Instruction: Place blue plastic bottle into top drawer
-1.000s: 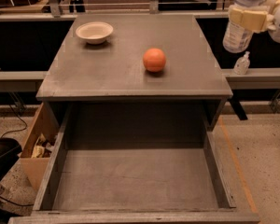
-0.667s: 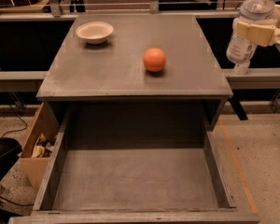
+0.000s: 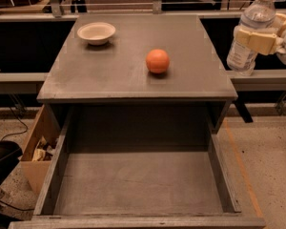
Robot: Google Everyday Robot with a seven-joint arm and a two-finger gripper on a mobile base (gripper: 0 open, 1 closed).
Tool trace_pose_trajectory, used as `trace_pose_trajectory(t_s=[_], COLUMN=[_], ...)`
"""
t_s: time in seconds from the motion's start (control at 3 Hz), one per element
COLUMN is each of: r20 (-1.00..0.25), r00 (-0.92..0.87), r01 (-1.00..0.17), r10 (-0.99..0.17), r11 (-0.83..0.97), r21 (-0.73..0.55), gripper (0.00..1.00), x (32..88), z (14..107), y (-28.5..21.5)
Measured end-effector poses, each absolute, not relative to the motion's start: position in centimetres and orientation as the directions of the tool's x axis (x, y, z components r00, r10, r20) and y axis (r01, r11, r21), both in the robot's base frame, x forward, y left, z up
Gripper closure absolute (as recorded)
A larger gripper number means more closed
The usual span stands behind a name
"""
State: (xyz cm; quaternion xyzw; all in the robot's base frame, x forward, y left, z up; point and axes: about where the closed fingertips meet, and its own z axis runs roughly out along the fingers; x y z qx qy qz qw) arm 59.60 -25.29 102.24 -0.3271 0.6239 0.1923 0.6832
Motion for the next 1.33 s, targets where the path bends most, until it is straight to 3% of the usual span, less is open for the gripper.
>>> trace_pose_trajectory(t_s=[1.0,1.33], r20=[-0.991,-0.993], r00=[0.099,0.062], r01=[-0.864,-0.901], r10=[-0.087,-0.099], r11=[0.486,0.422], r21=[-0.129,-0.098], gripper=[1.0,1.0], x=[47.0,45.9], z=[94.0,89.5], y=[-16.0,-13.0])
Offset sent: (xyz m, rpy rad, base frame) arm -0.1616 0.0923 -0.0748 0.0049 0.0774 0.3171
